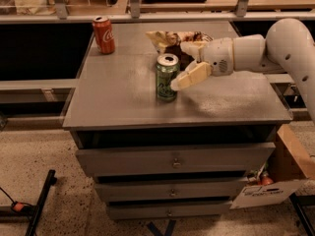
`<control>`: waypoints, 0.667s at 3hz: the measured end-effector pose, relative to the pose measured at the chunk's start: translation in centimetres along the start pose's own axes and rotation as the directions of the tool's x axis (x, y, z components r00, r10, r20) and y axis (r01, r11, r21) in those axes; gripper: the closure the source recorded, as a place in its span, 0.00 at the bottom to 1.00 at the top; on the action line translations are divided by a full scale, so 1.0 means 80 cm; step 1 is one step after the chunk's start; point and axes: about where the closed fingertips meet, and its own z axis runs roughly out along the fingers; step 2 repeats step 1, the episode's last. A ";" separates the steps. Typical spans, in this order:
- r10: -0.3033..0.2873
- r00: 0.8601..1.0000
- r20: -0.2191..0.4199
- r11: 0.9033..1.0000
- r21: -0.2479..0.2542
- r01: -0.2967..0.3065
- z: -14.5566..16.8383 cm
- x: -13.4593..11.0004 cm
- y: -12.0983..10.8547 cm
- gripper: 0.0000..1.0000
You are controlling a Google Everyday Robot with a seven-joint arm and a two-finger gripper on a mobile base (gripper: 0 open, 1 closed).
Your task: Place green can upright
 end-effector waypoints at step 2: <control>0.000 1.000 0.000 1.000 -0.001 0.000 -0.001 0.000 0.000 0.00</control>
Offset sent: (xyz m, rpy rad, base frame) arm 0.0000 0.0000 0.0000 0.0000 0.0000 0.0000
